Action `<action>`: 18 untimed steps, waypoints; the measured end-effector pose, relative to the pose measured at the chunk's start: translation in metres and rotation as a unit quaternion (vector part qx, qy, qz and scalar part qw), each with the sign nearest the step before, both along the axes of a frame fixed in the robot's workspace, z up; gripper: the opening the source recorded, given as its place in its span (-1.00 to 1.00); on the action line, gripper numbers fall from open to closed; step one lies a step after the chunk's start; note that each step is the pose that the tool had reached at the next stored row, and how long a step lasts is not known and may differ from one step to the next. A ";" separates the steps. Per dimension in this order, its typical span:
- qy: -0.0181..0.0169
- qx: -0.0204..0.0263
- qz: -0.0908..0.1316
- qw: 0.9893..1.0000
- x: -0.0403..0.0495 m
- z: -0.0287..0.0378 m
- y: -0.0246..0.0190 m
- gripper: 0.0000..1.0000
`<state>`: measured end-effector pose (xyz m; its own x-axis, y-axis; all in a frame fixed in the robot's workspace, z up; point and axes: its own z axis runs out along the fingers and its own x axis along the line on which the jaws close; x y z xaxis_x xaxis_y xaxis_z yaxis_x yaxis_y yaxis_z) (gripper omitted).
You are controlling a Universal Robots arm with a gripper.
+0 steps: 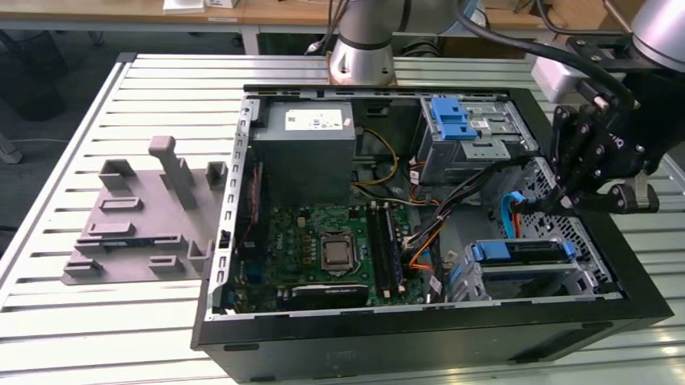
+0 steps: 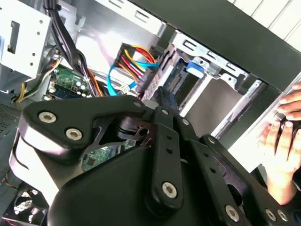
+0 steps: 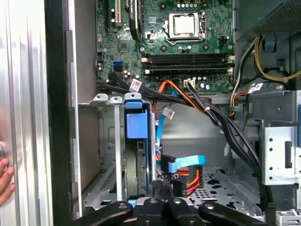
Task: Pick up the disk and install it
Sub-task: 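Insert the first disk wire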
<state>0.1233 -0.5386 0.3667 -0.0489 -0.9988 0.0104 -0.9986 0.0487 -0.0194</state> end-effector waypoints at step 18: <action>-0.020 -0.016 0.004 1.000 -0.0016 -0.0051 0.0226 -0.39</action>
<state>0.1217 -0.5160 0.3616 -0.0410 -0.9983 0.0414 -0.9974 0.0384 -0.0615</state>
